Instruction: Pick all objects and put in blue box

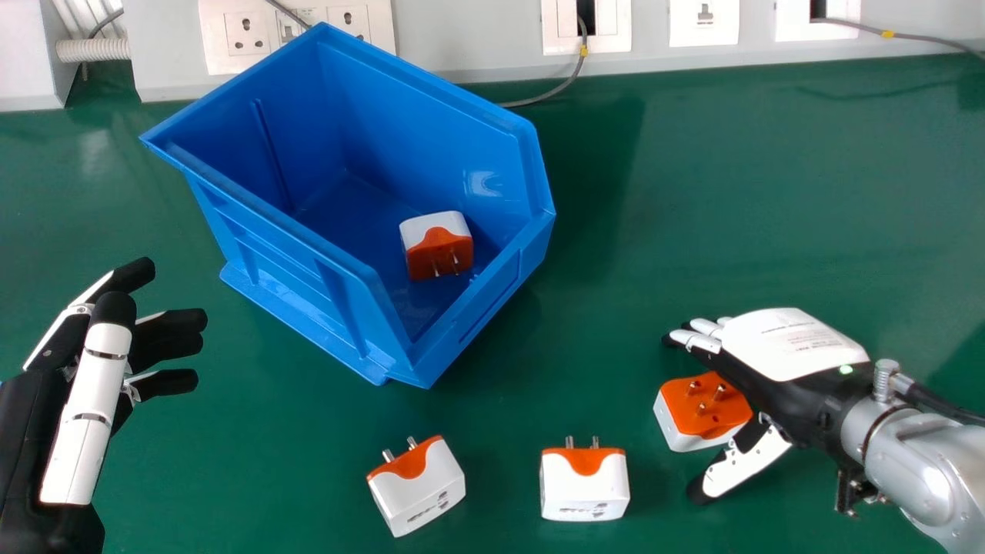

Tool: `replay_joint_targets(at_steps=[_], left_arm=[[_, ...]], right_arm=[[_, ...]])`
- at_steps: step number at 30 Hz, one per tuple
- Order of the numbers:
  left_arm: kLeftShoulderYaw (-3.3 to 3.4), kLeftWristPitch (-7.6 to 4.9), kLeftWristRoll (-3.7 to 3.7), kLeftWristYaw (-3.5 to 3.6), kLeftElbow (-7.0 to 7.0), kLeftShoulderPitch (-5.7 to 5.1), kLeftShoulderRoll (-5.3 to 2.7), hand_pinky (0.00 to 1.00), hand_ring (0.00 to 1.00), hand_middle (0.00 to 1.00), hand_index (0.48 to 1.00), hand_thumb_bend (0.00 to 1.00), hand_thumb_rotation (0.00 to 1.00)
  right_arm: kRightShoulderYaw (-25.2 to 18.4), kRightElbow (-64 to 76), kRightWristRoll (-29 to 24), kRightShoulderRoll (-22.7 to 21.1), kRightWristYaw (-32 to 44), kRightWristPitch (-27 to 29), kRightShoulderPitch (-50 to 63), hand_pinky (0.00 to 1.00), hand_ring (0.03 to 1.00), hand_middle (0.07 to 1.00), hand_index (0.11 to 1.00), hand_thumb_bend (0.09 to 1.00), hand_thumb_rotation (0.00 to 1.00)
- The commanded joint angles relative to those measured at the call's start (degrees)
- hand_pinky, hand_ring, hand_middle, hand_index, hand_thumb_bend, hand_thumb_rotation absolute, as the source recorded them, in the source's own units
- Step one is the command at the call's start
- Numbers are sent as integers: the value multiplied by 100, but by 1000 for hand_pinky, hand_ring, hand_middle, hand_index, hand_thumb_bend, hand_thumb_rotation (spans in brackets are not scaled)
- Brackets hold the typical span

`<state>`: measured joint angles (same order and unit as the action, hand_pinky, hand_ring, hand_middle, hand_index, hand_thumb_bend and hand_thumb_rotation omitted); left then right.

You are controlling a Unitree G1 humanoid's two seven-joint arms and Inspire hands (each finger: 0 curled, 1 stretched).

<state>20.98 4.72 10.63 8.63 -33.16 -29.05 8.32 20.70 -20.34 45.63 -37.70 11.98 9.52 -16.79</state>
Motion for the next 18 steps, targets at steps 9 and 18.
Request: replay_joint_targets(at_steps=[9, 18], left_arm=[[96, 89, 15, 18, -268, -21, 99, 646, 712, 696, 843, 476, 890], [122, 97, 20, 44, -282, -38, 112, 646, 712, 696, 843, 473, 890]], right_arm=[[193, -74, 61, -6, -15, -31, 124, 863, 931, 940, 887, 617, 355], [273, -228, 104, -123, -239, 323, 40, 851, 925, 931, 875, 592, 262]])
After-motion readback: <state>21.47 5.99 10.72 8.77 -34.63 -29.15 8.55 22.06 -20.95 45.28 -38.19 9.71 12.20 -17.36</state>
